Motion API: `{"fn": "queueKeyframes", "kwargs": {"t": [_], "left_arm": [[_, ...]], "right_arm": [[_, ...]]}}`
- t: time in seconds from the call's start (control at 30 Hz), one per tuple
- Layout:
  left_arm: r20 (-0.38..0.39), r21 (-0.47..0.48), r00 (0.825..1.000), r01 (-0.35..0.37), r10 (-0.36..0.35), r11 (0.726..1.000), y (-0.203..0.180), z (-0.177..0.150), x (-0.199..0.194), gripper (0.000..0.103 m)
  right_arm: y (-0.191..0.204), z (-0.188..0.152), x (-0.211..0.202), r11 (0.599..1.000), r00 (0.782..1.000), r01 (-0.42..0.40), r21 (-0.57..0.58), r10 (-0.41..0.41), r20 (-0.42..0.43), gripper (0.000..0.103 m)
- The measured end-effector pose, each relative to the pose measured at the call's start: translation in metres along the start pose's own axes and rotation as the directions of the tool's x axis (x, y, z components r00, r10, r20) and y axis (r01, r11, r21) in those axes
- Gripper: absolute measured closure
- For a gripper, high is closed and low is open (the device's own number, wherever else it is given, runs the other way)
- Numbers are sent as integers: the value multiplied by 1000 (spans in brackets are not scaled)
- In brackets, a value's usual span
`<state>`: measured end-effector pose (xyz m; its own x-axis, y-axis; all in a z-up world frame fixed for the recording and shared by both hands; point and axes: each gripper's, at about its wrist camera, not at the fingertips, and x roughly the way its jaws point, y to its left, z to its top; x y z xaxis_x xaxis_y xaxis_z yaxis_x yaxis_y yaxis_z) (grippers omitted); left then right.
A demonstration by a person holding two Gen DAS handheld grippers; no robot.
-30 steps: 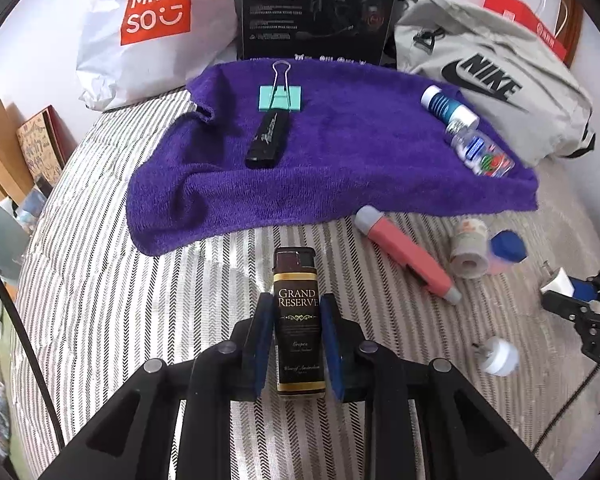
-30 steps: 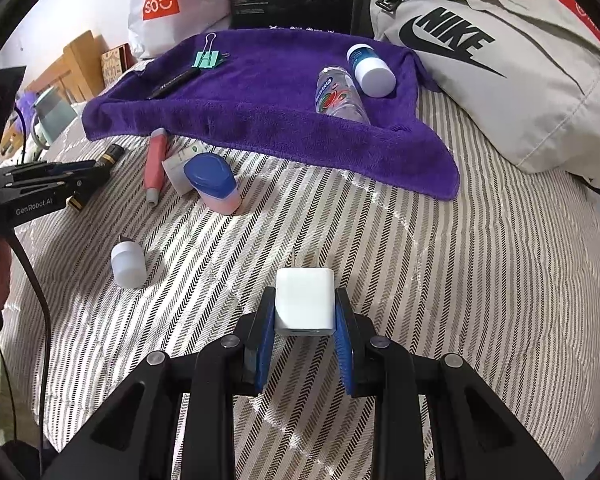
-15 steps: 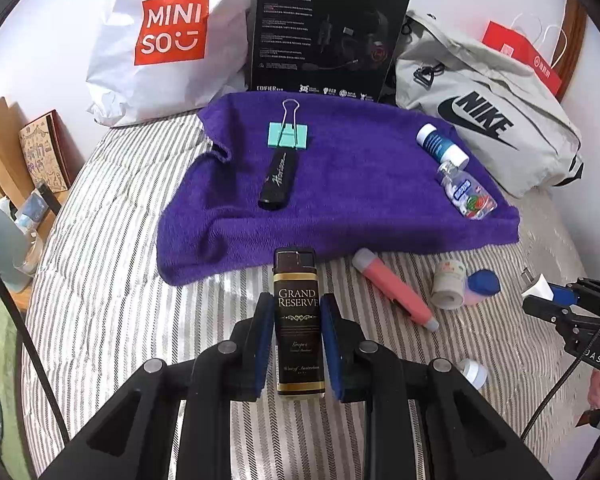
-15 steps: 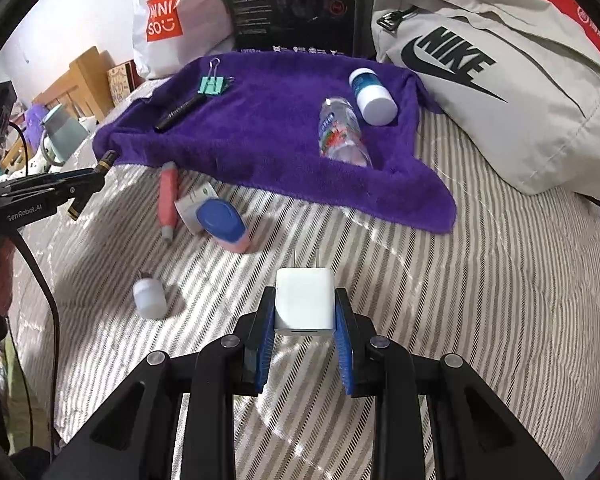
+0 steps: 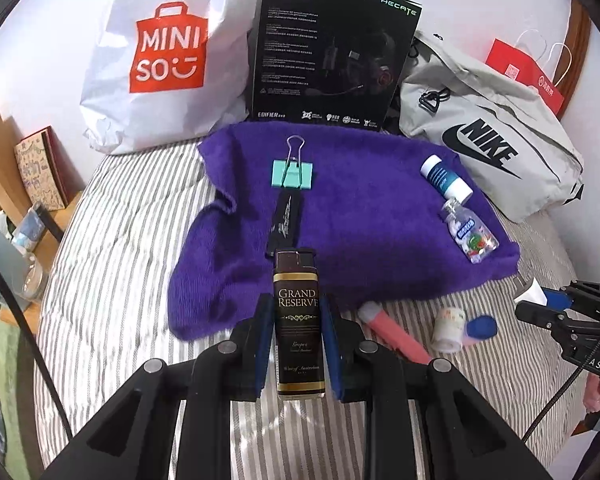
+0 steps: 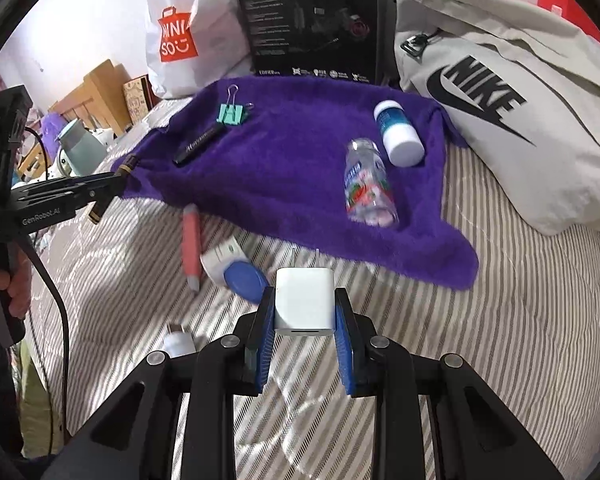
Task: Organize rigid objects
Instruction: 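Carry the box and charger onto the purple towel and open both grippers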
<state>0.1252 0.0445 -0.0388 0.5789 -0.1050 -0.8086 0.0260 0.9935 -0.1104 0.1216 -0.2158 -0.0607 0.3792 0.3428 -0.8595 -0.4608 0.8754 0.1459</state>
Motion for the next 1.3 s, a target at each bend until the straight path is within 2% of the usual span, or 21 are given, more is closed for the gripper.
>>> {"fn": "queueKeyframes", "kwargs": {"t": [0.33, 0.67, 0.97, 1.3], "left_arm": [[-8, 4, 1000, 19, -19, 1000, 2, 32, 21, 80], [-39, 9, 998, 47, -47, 999, -9, 55, 52, 80], [-83, 15, 995, 65, -63, 998, -15, 62, 84, 80], [-116, 30, 991, 68, -64, 997, -22, 62, 105, 80]], "right_arm": [[-6, 40, 14, 1000, 999, -31, 5, 30, 25, 76], [-11, 80, 52, 999, 999, -35, -3, 35, 5, 76], [-7, 84, 87, 999, 997, -6, -53, 2, -74, 76], [0, 82, 98, 993, 996, 27, -113, -37, -79, 76]]}}
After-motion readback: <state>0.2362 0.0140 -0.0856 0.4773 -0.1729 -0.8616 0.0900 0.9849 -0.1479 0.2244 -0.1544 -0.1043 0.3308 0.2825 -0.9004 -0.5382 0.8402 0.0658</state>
